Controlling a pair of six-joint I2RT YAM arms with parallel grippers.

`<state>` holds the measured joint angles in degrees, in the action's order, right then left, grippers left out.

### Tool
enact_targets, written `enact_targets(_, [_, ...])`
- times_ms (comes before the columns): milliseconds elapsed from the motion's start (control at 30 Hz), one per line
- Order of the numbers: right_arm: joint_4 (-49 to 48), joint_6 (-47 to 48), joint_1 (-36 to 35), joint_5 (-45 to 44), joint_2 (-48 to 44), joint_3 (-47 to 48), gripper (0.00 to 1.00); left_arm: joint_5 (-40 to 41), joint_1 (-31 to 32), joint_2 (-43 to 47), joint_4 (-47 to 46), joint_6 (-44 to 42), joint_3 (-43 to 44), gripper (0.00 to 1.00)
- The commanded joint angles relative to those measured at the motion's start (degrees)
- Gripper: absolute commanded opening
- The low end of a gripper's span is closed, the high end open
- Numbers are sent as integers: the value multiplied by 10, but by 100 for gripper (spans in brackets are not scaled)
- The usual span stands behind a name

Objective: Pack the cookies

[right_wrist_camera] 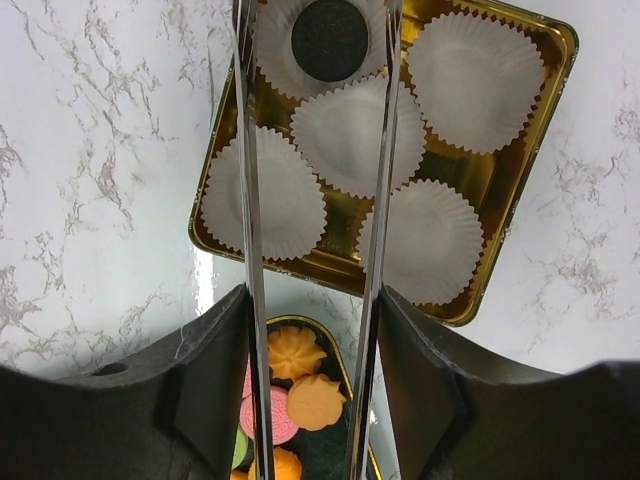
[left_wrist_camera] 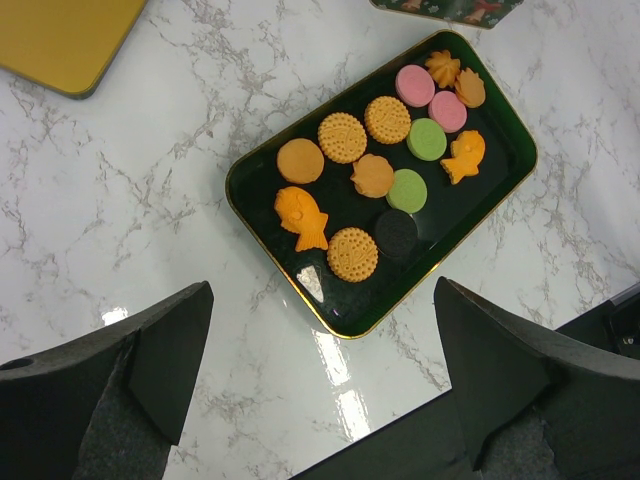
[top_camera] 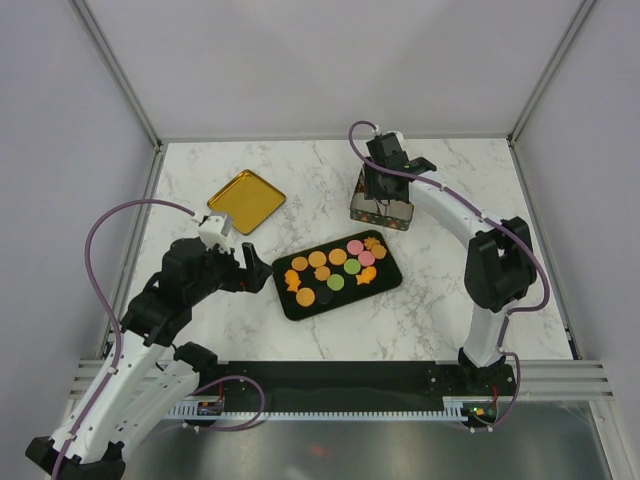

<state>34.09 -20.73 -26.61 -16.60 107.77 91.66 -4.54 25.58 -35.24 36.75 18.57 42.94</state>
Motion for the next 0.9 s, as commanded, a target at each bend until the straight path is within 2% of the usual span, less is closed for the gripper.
enact_targets(0, [-13,6,2,7,-52,1,59,13,3,1,-12,15,0,100])
enact_targets(133, [-17,2,-6,32,-153,-60,57,11,3,2,-12,14,0,100])
enact_targets(300, [-21,-3,-56,34,-274,-204,57,9,3,9,-13,14,0,100])
enact_targets(533, [4,-83,-225,8,-410,-365,57,5,3,14,-13,14,1,100])
enact_targets(733, [7,-142,-341,-21,-406,-387,56,3,3,19,-13,14,1,100])
enact_targets(867, [8,-157,-380,-53,-377,-371,56,1,3,17,-13,13,1,100])
